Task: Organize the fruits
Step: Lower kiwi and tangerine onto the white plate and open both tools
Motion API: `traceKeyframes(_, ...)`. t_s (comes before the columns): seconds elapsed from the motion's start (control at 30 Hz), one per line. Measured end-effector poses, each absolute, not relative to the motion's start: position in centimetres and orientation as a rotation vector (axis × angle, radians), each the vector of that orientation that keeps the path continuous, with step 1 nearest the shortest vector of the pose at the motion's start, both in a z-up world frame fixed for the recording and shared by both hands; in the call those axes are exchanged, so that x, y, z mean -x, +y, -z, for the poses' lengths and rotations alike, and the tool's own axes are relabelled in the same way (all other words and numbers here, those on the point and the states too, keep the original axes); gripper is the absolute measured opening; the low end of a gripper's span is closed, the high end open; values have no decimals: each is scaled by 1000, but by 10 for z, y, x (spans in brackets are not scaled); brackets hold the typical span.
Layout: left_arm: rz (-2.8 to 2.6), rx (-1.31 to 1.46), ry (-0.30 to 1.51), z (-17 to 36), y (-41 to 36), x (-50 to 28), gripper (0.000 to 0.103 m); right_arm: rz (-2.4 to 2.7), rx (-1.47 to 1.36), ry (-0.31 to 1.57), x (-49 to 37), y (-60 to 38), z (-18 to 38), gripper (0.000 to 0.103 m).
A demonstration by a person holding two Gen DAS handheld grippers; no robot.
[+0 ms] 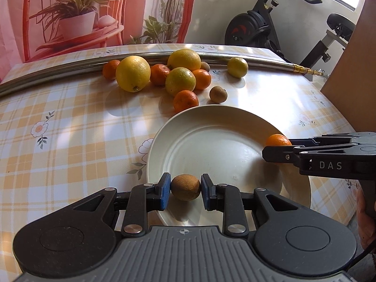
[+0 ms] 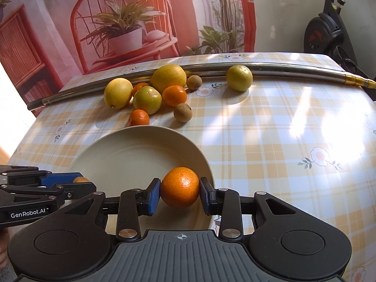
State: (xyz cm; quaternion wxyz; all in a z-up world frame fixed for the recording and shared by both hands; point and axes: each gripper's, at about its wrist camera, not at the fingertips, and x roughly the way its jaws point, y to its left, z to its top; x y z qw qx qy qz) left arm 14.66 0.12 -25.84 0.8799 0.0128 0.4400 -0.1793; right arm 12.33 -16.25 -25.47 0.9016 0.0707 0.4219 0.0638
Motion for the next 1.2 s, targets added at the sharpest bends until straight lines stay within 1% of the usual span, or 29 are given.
traceKeyframes(0.37, 339, -18, 902, 259, 1, -141, 29, -135, -137, 883, -116, -161, 259, 33)
traceKeyframes(1.2, 292, 10, 864, 259, 2, -126, 29, -119, -170, 844, -105, -163, 262, 34)
